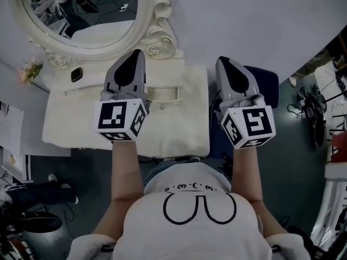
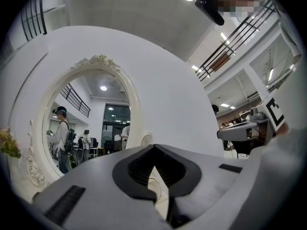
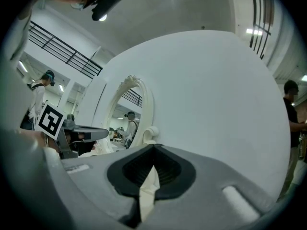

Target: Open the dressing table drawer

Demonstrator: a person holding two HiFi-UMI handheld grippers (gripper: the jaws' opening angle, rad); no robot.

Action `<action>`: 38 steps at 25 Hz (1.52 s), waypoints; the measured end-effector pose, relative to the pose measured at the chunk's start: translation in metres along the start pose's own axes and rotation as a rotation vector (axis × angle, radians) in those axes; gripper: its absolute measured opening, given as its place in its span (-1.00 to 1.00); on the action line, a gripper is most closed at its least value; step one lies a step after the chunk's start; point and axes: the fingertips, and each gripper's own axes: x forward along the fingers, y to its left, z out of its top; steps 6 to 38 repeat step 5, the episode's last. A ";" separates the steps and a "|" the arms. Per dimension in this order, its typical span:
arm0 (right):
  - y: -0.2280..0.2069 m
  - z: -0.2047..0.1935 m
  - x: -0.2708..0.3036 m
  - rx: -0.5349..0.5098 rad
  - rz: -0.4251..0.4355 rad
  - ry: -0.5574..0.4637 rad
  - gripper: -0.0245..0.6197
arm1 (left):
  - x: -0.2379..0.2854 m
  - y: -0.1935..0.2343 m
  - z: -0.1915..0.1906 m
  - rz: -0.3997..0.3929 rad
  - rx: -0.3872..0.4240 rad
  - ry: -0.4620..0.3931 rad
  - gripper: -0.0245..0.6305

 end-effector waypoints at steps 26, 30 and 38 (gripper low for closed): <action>-0.005 -0.001 0.000 -0.009 -0.022 0.002 -0.92 | 0.002 0.001 -0.002 0.001 -0.006 0.001 -0.93; -0.005 -0.001 0.000 -0.009 -0.022 0.002 -0.92 | 0.002 0.001 -0.002 0.001 -0.006 0.001 -0.93; -0.005 -0.001 0.000 -0.009 -0.022 0.002 -0.92 | 0.002 0.001 -0.002 0.001 -0.006 0.001 -0.93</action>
